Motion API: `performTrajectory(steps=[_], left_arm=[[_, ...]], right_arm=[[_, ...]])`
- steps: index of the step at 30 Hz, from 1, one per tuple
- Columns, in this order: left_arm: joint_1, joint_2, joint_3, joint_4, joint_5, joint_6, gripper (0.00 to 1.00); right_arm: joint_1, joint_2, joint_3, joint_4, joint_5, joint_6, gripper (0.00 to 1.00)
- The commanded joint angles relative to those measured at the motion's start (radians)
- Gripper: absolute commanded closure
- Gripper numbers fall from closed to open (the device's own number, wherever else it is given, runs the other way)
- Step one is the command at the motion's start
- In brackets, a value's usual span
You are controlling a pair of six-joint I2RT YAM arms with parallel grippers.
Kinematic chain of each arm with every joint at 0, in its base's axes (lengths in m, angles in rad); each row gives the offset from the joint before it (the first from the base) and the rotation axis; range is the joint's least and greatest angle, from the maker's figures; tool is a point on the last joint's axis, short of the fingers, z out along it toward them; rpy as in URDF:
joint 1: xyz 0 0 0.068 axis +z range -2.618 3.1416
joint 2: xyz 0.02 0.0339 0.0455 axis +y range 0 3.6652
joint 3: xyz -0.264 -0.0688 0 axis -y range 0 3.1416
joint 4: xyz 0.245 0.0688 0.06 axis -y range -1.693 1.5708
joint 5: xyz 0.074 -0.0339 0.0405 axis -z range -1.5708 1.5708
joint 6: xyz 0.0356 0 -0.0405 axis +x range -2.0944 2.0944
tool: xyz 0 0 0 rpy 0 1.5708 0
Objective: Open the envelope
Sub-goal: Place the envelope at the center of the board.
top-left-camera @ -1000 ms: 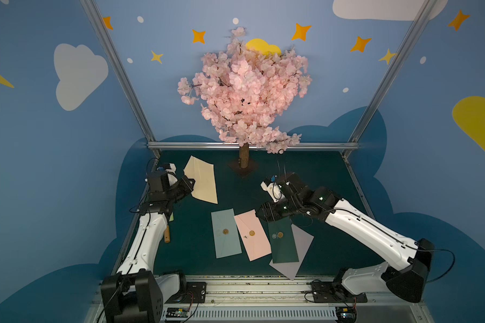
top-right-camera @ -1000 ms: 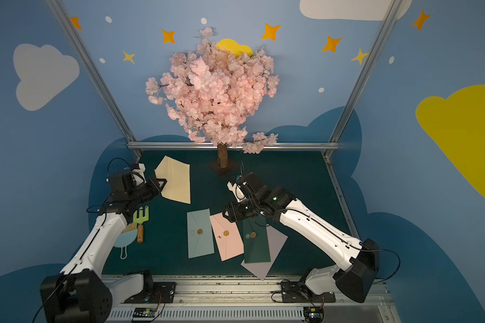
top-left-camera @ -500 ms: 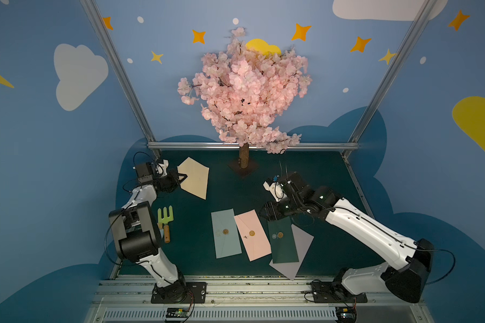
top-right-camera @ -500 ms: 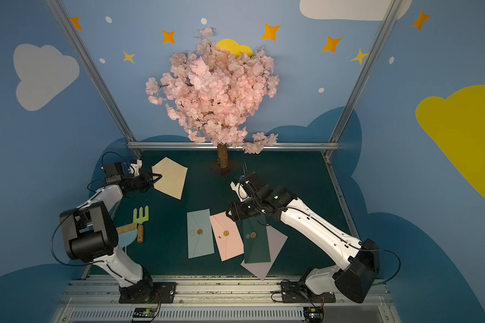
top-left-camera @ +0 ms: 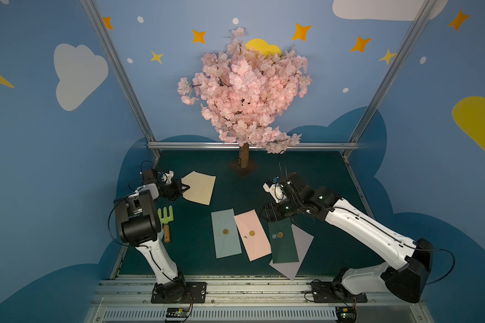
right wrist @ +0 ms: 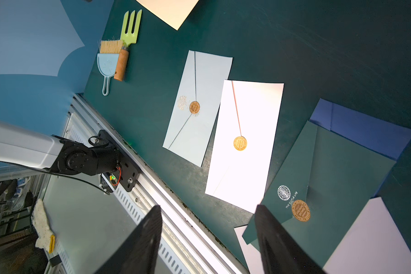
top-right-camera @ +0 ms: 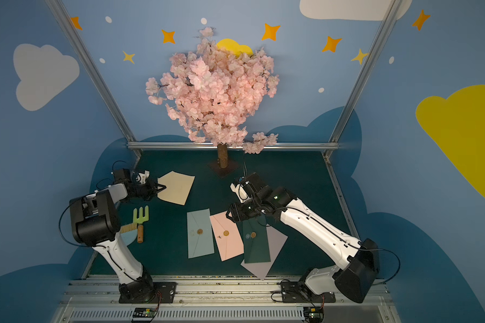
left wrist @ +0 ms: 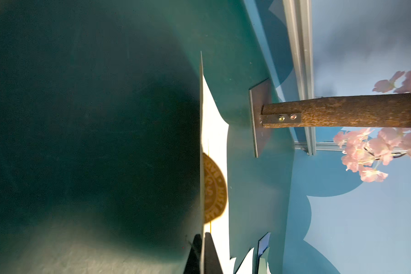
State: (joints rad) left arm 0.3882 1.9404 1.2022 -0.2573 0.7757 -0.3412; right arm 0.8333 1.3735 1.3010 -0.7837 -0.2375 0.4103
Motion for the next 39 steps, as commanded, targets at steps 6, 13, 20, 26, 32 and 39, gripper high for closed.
performTrajectory(steps=[6,13,20,26,32,39], left_arm=[[0.002,0.023,-0.042,-0.007,-0.044,-0.004,0.97],[-0.01,0.037,-0.075,0.021,-0.059,-0.022,0.89],[-0.017,0.028,-0.121,0.103,-0.048,-0.083,0.87],[-0.017,0.014,-0.157,0.164,-0.041,-0.125,0.74],[-0.012,-0.038,-0.178,0.165,-0.087,-0.139,0.64],[0.012,-0.194,-0.193,0.129,-0.195,-0.162,0.59]], right_arm=[[-0.005,-0.011,0.013,-0.008,-0.035,0.012,0.36],[-0.003,-0.032,0.013,-0.014,-0.036,0.009,0.35],[-0.001,-0.036,0.004,-0.005,-0.04,0.018,0.36],[0.009,-0.033,0.006,-0.009,-0.037,0.022,0.36],[0.017,-0.043,0.003,-0.018,-0.028,0.023,0.37],[0.032,-0.042,-0.013,-0.008,-0.019,0.042,0.36]])
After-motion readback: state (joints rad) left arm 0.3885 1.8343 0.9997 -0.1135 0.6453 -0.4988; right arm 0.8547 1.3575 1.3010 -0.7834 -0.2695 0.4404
